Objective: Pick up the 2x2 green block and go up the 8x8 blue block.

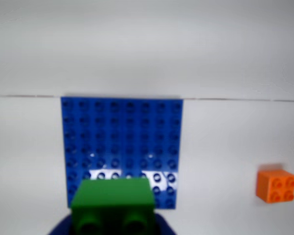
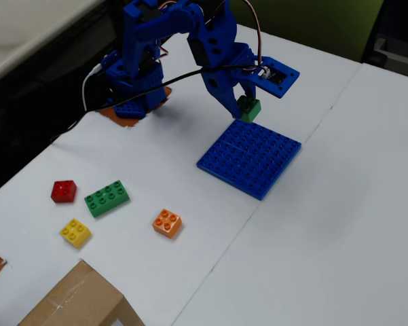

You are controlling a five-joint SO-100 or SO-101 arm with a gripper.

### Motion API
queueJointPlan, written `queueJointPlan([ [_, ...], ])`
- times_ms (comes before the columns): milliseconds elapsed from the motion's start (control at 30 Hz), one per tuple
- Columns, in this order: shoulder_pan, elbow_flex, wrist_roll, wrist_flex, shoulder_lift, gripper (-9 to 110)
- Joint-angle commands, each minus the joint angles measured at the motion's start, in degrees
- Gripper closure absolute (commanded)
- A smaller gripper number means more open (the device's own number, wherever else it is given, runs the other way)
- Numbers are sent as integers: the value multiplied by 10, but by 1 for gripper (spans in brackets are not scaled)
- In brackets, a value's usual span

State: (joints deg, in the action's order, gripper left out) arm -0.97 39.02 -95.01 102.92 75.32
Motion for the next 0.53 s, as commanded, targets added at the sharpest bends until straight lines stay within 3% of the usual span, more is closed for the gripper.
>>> queueJointPlan([
  [0,-3,-5,-4,20,15,95],
  [500,-4,-9,-4,19,13,95],
])
